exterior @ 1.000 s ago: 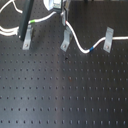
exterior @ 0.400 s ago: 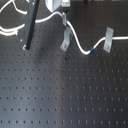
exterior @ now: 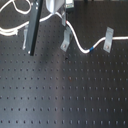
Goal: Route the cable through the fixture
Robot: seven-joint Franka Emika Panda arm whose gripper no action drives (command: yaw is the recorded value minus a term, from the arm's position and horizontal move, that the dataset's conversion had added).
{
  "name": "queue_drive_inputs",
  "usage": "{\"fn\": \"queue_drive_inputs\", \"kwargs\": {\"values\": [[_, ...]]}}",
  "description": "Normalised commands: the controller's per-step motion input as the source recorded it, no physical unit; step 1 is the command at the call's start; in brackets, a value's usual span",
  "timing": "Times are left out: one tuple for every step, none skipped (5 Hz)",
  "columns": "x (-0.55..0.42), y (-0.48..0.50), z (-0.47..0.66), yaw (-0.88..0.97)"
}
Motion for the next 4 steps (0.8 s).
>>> {"fn": "queue_drive_inputs", "kwargs": {"values": [[0.077,0.109,0.01,0.0],[0.153,0.384,0.16,0.37],[0.059,0.074,0.0,0.32],[0.0,0.0,0.02,0.0]]}}
